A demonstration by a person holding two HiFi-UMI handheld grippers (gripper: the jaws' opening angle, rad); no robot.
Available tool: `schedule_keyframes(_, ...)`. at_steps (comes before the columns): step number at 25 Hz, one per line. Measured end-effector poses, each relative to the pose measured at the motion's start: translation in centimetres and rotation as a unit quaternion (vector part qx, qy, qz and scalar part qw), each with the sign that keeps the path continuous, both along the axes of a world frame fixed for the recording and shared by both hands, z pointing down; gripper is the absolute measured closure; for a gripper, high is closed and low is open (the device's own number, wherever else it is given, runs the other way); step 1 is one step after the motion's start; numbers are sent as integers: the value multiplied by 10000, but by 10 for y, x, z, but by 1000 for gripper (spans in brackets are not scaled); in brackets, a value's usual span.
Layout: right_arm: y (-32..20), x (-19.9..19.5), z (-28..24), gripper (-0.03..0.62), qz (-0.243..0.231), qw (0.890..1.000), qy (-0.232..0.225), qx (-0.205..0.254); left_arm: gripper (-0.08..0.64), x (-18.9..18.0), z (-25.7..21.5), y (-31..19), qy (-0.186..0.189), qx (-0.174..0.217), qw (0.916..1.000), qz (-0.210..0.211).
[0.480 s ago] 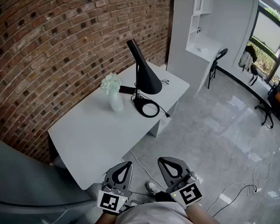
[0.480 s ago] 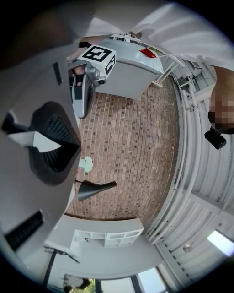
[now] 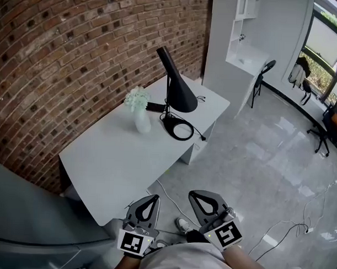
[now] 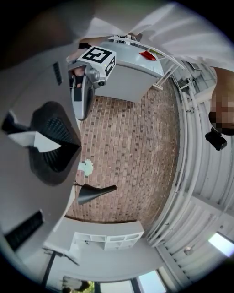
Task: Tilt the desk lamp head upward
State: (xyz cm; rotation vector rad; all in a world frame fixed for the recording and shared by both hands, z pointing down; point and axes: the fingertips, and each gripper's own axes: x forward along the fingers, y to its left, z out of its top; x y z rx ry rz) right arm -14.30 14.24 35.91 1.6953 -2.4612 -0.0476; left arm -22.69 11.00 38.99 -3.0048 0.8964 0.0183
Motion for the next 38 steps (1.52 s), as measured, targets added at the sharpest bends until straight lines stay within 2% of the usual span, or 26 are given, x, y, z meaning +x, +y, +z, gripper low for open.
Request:
schedule_keyframes(19,14,-11,3,577,2,10000,67,-50,554,-10,3,15,60,-51,10000,12)
schedule_keyframes(25,24,-19,3,577,118,9999,-80,-91,554,-21,6,25,97,-110,9999,33)
schedule_keyframes(38,55,-34,18,577,521,9977,144,-415,554,-51,31,48,255,-414,9988,115)
